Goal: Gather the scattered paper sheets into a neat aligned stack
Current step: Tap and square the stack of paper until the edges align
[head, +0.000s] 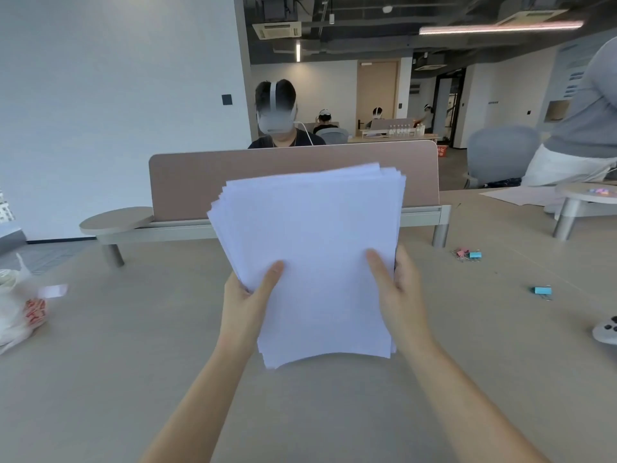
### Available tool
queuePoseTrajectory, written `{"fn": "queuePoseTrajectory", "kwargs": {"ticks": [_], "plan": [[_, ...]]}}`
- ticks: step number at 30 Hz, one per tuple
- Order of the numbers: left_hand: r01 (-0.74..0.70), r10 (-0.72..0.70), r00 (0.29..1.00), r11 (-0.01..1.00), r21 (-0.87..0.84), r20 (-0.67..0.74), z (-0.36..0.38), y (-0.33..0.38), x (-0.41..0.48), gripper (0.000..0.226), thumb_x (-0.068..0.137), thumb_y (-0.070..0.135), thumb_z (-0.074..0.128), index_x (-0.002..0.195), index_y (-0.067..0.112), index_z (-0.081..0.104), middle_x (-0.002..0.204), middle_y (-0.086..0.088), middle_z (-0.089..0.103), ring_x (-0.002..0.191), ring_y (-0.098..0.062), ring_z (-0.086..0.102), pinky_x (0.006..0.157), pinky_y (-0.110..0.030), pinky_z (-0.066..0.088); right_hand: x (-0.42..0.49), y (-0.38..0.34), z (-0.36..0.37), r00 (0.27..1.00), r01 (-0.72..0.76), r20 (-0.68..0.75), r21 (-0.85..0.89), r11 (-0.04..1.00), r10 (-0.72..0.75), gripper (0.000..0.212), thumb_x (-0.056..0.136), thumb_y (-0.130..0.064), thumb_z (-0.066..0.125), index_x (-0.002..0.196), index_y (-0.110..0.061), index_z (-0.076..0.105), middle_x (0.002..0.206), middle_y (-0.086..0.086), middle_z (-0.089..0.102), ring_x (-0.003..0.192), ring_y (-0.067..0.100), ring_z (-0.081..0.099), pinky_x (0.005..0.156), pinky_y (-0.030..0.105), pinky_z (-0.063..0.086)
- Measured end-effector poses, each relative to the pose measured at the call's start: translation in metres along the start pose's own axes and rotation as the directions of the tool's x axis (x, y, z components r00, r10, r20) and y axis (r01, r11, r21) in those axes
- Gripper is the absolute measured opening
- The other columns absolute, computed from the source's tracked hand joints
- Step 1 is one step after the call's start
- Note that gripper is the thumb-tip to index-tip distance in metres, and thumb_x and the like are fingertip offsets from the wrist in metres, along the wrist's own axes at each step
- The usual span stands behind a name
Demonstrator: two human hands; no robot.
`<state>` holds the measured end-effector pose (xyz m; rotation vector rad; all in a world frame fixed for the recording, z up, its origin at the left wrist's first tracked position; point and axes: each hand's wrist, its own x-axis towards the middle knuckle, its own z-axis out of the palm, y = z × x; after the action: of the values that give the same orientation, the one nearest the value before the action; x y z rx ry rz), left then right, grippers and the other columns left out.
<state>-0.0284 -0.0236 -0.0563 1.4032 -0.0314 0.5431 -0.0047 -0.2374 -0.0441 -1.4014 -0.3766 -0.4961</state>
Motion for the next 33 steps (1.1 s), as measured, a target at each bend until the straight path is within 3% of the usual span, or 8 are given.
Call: {"fn": "queuePoseTrajectory", "kwargs": {"ticks": [9,14,17,19,24,27,30,33], "plan": [[-0.055,0.055,0.998,0.998,-0.022,-0.039,0.021,0.022,0.005,0.019,0.096,0.035,0.078,0.112,0.024,0.077,0.102,0.018,0.085,0.091,-0.001,0.081,0.069,-0.017,0.061,0.010,-0.013,0.002,0.999,0.020,-0.039,0.011,1.000,-0.019,0.020,0.103,-0.019,0.058,0.122,-0.024,0.064,0.120,-0.016,0.074,0.115,0.004,0.068,0.094,0.022,0.053],[0.104,-0.104,0.993,0.995,0.001,-0.052,0.023,-0.007,-0.012,0.026,0.097,0.040,0.075,0.108,0.016,0.078,0.097,0.007,0.087,0.091,-0.018,0.083,0.069,-0.028,0.062,-0.012,0.011,-0.001,0.990,-0.110,-0.088,-0.034,0.993,0.106,0.018,0.103,-0.023,0.058,0.117,-0.030,0.067,0.114,-0.020,0.076,0.109,-0.001,0.069,0.099,0.031,0.054],[0.085,-0.085,0.995,0.996,0.002,-0.050,0.025,-0.003,-0.012,0.021,0.101,0.037,0.072,0.107,0.018,0.079,0.096,0.009,0.087,0.087,-0.012,0.083,0.064,-0.021,0.061,-0.010,0.005,-0.004,0.992,-0.082,-0.101,-0.002,0.997,0.082,0.017,0.103,-0.017,0.058,0.110,-0.029,0.068,0.109,-0.021,0.076,0.105,-0.002,0.070,0.089,0.020,0.052],[0.055,-0.055,0.998,0.999,-0.001,-0.031,0.024,0.002,-0.011,0.018,0.102,0.036,0.071,0.109,0.022,0.079,0.099,0.011,0.087,0.087,-0.008,0.083,0.065,-0.019,0.061,-0.007,0.000,-0.007,0.995,-0.049,-0.091,0.009,0.999,0.049,0.018,0.103,-0.017,0.057,0.112,-0.029,0.067,0.110,-0.022,0.076,0.105,-0.003,0.069,0.086,0.015,0.051],[0.187,-0.185,0.982,0.981,0.051,-0.043,0.021,-0.017,-0.025,0.020,0.101,0.035,0.072,0.103,0.018,0.082,0.094,0.005,0.087,0.090,-0.020,0.084,0.072,-0.030,0.065,-0.026,0.020,-0.006,0.992,-0.108,-0.072,-0.081,0.991,0.102,0.021,0.104,-0.022,0.057,0.121,-0.030,0.066,0.118,-0.023,0.074,0.115,-0.003,0.066,0.103,0.030,0.050],[0.194,-0.192,0.980,0.980,0.052,-0.046,0.021,-0.015,-0.023,0.018,0.101,0.034,0.072,0.105,0.019,0.082,0.100,0.006,0.087,0.095,-0.018,0.083,0.083,-0.038,0.065,-0.017,0.017,-0.009,0.998,-0.050,-0.033,-0.100,0.994,0.047,0.020,0.104,-0.020,0.057,0.117,-0.031,0.067,0.116,-0.023,0.075,0.114,-0.001,0.068,0.098,0.024,0.051],[0.130,-0.133,0.991,0.979,0.157,0.009,0.007,-0.002,-0.011,0.019,0.101,0.032,0.072,0.112,0.018,0.079,0.103,0.006,0.087,0.101,-0.021,0.083,0.084,-0.036,0.067,0.007,-0.001,-0.019,0.997,0.048,0.075,-0.246,0.968,-0.030,0.016,0.104,-0.023,0.056,0.116,-0.026,0.067,0.110,-0.023,0.075,0.104,0.001,0.070,0.089,0.025,0.053],[-0.099,0.126,0.984,0.973,0.208,-0.123,-0.022,0.023,0.009,0.039,0.099,0.030,0.077,0.136,0.024,0.066,0.125,0.012,0.079,0.114,-0.010,0.076,0.103,-0.041,0.061,0.038,-0.026,-0.031,0.965,0.214,0.237,-0.459,0.862,-0.113,0.025,0.104,-0.036,0.054,0.120,-0.021,0.064,0.106,-0.009,0.075,0.098,0.021,0.071,0.086,0.041,0.055]]}}
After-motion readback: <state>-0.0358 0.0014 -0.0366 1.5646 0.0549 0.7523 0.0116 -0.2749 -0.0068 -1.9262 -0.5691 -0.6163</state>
